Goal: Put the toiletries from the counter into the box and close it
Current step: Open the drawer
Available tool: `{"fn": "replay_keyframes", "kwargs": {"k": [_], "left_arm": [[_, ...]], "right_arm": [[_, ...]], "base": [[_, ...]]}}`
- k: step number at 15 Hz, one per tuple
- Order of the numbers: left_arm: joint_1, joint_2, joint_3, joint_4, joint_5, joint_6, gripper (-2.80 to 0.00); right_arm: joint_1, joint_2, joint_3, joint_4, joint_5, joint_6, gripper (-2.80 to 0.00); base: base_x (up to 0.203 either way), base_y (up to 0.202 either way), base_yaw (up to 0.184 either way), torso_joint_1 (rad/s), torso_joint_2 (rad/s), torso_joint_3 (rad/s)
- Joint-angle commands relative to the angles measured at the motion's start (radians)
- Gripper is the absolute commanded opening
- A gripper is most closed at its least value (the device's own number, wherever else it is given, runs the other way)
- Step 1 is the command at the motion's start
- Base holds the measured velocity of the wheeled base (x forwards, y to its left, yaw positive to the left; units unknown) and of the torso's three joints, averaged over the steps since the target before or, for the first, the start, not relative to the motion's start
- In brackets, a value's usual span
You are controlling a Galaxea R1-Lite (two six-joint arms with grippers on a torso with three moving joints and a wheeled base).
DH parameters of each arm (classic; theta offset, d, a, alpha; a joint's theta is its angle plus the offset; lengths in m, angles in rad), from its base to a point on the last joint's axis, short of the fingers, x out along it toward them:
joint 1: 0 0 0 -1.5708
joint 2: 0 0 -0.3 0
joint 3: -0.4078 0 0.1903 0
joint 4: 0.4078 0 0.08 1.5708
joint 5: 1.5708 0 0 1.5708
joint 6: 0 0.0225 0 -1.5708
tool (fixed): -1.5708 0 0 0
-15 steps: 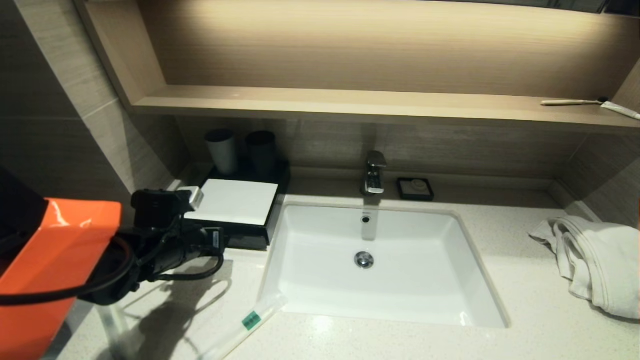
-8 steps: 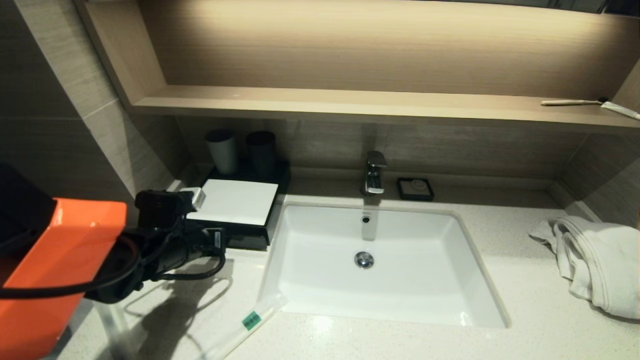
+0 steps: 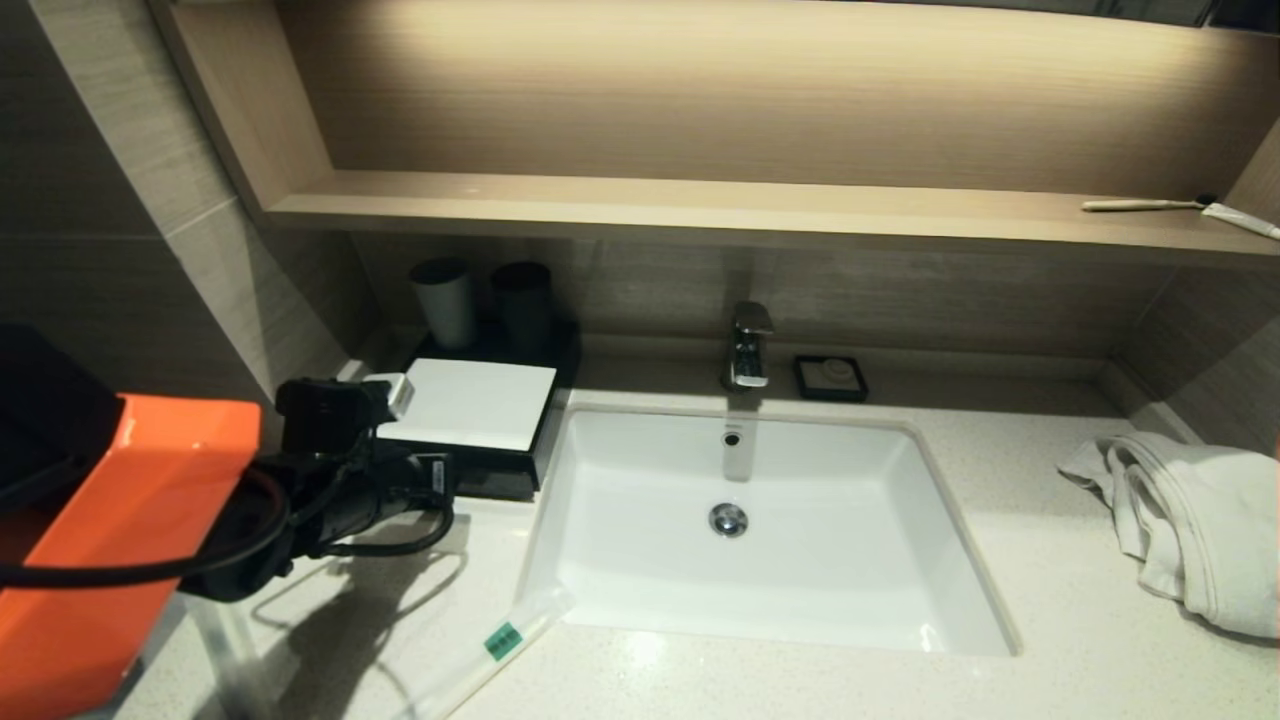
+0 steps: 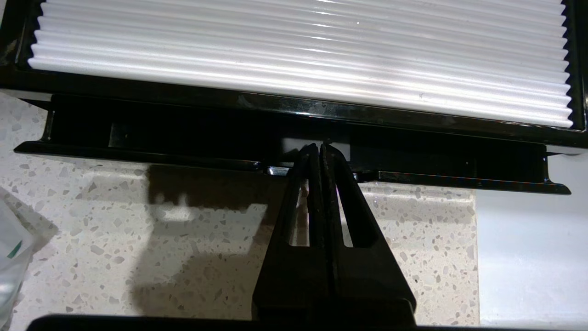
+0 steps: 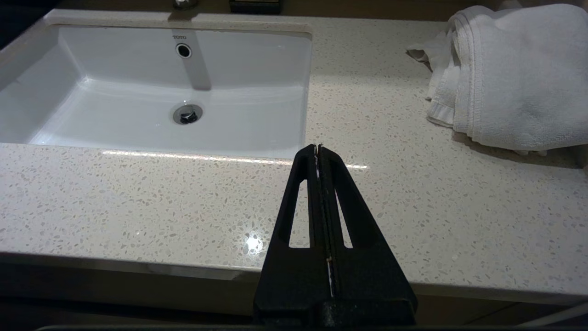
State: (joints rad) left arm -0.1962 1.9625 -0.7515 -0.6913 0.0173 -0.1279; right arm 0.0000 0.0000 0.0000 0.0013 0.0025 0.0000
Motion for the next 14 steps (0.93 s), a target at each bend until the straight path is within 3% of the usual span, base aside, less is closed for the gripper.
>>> {"fn": "replay_keyframes", "kwargs": {"k": [1,14], "left_arm": [[0.0,0.008,-0.009,-0.004,0.001,-0.001,-2.8],[0.001,0.012,-0.022,-0.002,0.003,-0.001,-2.8]], "right_arm": [[0.0,0.0,0.0,0.0,0.001,0.0,-2.8],[0.0,0.0,0.0,0.0,0.001,0.0,-2.8]], "base": [[0.0,0.0,0.0,0.0,0.0,0.0],[0.0,0.0,0.0,0.0,0.0,0.0]]}}
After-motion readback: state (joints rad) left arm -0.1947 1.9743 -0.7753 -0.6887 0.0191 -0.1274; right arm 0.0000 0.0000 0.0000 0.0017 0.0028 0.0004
